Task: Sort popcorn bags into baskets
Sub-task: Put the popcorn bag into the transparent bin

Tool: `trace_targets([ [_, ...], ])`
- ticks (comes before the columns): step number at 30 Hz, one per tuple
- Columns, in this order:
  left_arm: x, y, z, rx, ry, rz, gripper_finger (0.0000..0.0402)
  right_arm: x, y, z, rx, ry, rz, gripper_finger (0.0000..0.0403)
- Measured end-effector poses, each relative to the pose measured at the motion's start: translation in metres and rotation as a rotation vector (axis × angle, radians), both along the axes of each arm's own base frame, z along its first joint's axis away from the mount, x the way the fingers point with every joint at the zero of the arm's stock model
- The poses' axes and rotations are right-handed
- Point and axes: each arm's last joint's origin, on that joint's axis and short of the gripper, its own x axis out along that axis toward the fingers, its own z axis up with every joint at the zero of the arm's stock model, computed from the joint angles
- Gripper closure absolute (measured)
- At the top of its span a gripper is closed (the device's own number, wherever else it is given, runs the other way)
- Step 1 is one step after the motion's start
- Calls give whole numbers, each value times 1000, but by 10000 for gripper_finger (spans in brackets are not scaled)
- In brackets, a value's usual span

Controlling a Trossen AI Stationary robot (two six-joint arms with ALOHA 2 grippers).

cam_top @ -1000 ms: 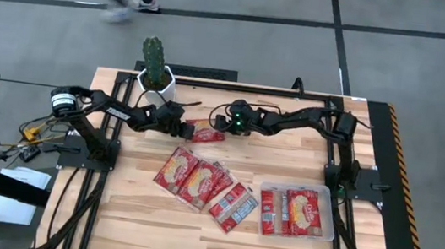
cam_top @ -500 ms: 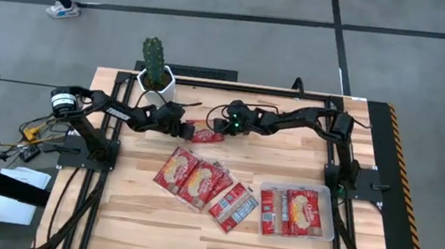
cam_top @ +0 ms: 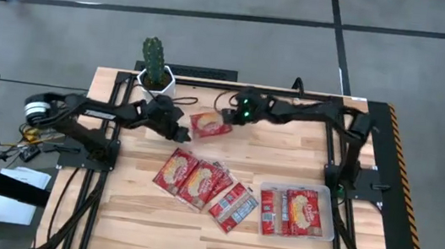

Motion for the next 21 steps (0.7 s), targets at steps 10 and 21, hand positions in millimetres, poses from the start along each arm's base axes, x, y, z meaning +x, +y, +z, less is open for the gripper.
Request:
trace_targets([
  [10,-20,-11,51,76,-195,-31,401,-102,18,95,-120,172,394,391],
  [21,-26,-12,53,113,-160,32,401,-182,110,145,-265,321,889,385],
])
